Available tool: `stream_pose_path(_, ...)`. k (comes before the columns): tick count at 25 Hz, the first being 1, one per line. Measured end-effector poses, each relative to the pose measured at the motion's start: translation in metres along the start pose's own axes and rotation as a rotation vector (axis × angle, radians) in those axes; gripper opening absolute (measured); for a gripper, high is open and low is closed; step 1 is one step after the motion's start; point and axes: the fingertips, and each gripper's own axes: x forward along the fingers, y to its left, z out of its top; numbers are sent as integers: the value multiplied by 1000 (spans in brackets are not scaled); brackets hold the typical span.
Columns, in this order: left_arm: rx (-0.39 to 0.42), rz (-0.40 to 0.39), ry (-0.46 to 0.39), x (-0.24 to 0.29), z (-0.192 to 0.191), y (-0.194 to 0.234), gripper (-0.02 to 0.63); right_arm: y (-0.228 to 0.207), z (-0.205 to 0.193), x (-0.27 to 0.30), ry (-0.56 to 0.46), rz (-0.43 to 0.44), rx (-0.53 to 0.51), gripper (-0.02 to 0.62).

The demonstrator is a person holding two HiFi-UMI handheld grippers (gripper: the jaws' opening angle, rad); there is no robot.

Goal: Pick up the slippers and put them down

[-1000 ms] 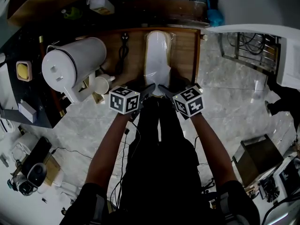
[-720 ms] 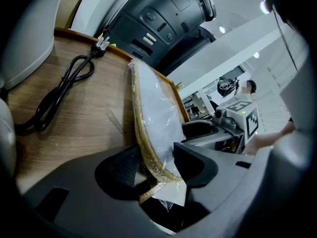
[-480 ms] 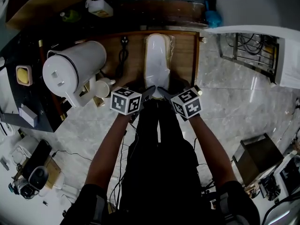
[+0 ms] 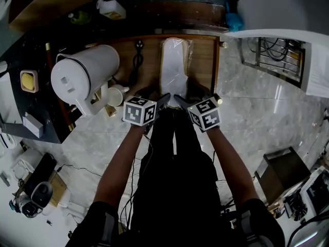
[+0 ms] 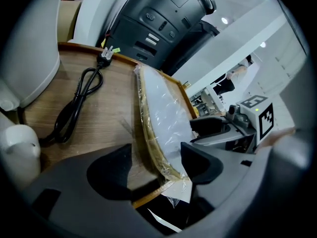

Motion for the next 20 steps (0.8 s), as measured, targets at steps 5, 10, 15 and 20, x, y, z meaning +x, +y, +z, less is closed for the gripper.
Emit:
stream_pose_path(5, -2, 21, -20, -15, 6, 2, 304, 4, 10, -11, -59, -24, -4, 327)
stream_pose_path(10, 14, 44, -38, -28, 15, 1, 304, 8, 20, -23, -95, -65, -13, 331)
stream_pose_path(15, 52, 53, -60, -45, 21, -12, 304, 15, 28, -45, -142, -117, -38, 331)
stream_pose_path(20, 141, 33, -33, -59, 19, -42, 296, 38, 34, -69, -159, -97, -89, 269)
